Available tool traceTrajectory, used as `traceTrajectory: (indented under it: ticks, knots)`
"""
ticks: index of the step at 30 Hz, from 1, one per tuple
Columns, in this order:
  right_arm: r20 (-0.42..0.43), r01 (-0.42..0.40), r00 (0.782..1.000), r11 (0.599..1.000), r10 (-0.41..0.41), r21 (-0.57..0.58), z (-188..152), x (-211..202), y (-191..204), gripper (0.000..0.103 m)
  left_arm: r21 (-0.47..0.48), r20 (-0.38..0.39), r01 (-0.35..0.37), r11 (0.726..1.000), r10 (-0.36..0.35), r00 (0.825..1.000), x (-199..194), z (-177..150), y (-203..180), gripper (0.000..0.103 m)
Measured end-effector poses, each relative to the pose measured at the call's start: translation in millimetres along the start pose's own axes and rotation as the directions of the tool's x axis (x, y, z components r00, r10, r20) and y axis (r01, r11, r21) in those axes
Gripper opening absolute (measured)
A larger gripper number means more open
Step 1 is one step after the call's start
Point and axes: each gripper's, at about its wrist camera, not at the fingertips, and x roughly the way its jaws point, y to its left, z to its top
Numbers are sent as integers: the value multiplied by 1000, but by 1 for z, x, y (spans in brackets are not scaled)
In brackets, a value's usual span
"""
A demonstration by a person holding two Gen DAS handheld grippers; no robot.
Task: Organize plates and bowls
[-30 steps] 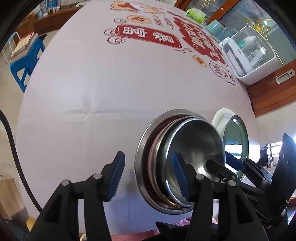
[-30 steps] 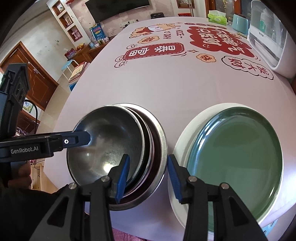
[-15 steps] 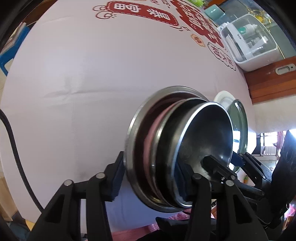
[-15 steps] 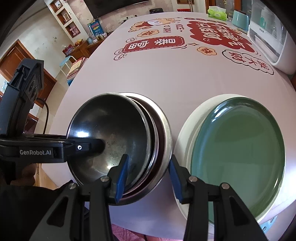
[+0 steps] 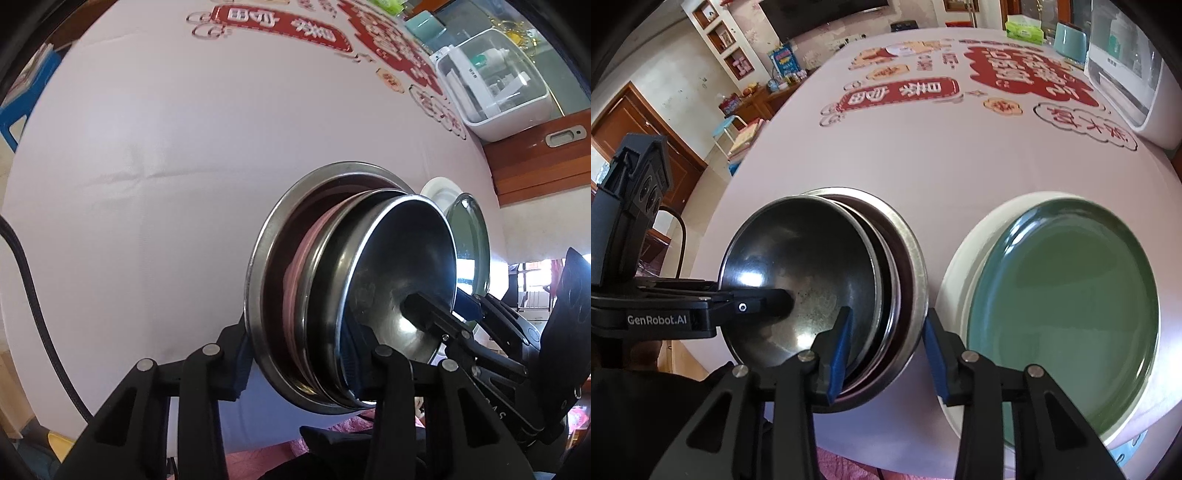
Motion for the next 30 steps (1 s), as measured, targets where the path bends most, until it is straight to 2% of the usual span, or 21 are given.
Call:
traceTrajectory:
  ticks: [8, 14, 22, 30]
  knots:
    - [107, -34, 994, 998, 38, -45, 3, -26, -1, 38, 18, 105, 5, 1000, -7, 994, -27, -3, -13, 39]
    - [179, -36, 983, 996, 49, -76, 6, -49, -13, 38, 56, 184, -6, 998, -5, 983, -43, -6, -38, 39]
    - [219, -16, 975, 997, 34, -82, 6, -73, -44, 38, 121, 282, -10, 993, -25, 959, -57, -7, -89, 40]
    - [214, -2, 977, 997, 18, -76, 2, -90, -83, 38, 151, 294, -29, 988, -17, 956, -46, -9, -134, 40]
